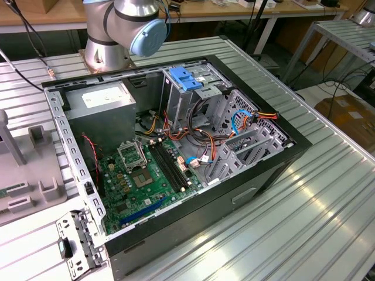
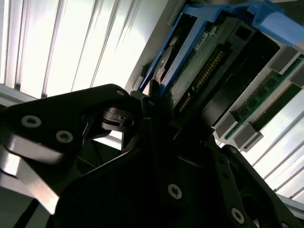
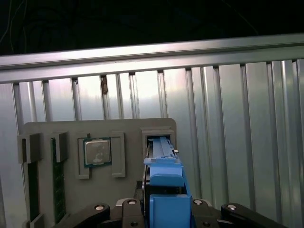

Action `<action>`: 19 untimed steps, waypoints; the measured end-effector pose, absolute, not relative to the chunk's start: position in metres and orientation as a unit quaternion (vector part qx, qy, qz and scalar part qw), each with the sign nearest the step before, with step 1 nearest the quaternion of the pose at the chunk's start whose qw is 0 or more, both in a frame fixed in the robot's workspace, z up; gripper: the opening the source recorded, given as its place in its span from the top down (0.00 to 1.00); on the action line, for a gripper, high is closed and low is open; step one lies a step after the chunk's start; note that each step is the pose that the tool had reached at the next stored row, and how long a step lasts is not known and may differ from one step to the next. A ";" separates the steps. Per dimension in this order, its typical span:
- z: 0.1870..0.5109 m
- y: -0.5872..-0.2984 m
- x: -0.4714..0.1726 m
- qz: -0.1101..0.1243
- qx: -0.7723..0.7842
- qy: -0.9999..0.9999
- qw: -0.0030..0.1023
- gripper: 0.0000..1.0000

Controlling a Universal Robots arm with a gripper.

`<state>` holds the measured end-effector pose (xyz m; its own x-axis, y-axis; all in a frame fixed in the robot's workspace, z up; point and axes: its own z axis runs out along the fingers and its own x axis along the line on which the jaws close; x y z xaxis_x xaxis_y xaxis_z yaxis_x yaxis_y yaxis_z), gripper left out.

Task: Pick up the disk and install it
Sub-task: 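Pick up the disk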

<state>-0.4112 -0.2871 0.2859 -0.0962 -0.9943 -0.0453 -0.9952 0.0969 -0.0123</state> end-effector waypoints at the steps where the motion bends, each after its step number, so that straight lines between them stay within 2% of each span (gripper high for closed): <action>1: 0.286 -0.287 -0.411 0.011 -0.672 0.740 0.021 0.64; 19: 0.299 -0.287 -0.411 0.011 -0.672 0.740 0.021 0.64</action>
<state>-0.4112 -0.2871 0.2987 -0.0962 -0.9943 -0.0453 -0.9952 0.0969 -0.0122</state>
